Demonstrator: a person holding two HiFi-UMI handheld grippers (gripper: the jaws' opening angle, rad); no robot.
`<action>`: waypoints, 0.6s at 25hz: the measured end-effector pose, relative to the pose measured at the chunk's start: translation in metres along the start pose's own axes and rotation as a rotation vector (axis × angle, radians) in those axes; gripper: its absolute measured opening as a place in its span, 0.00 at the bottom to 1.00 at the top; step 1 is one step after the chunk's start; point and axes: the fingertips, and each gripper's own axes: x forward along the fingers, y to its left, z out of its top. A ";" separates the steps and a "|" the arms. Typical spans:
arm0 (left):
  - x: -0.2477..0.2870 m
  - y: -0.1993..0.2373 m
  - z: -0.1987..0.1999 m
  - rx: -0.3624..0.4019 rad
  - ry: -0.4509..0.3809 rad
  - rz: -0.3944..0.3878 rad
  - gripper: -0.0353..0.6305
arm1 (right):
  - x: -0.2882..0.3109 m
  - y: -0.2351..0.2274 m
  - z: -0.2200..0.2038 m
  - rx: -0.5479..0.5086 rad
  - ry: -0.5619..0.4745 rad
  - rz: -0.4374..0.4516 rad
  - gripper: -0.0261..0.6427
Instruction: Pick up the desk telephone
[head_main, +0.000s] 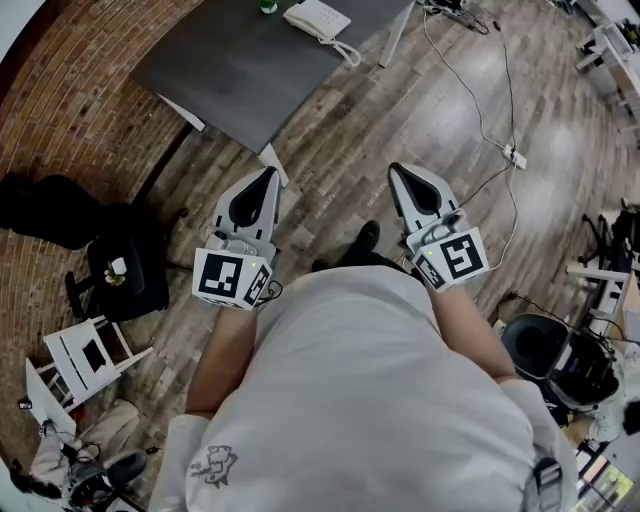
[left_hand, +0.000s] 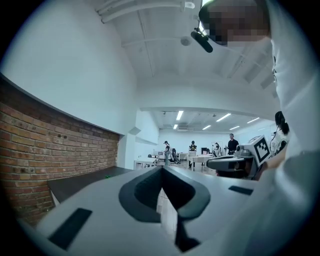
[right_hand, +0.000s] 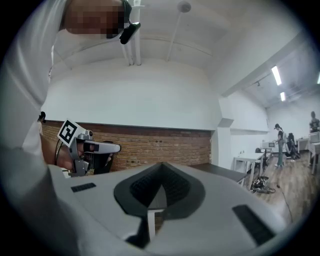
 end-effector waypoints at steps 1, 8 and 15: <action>0.002 0.000 0.000 -0.001 0.001 0.002 0.07 | 0.001 -0.002 0.000 -0.001 0.000 0.001 0.04; 0.025 0.000 -0.006 -0.007 0.019 -0.001 0.07 | 0.010 -0.020 -0.006 0.014 0.002 0.020 0.04; 0.066 -0.007 -0.013 -0.021 0.039 -0.017 0.07 | 0.020 -0.059 -0.010 0.032 -0.011 0.029 0.05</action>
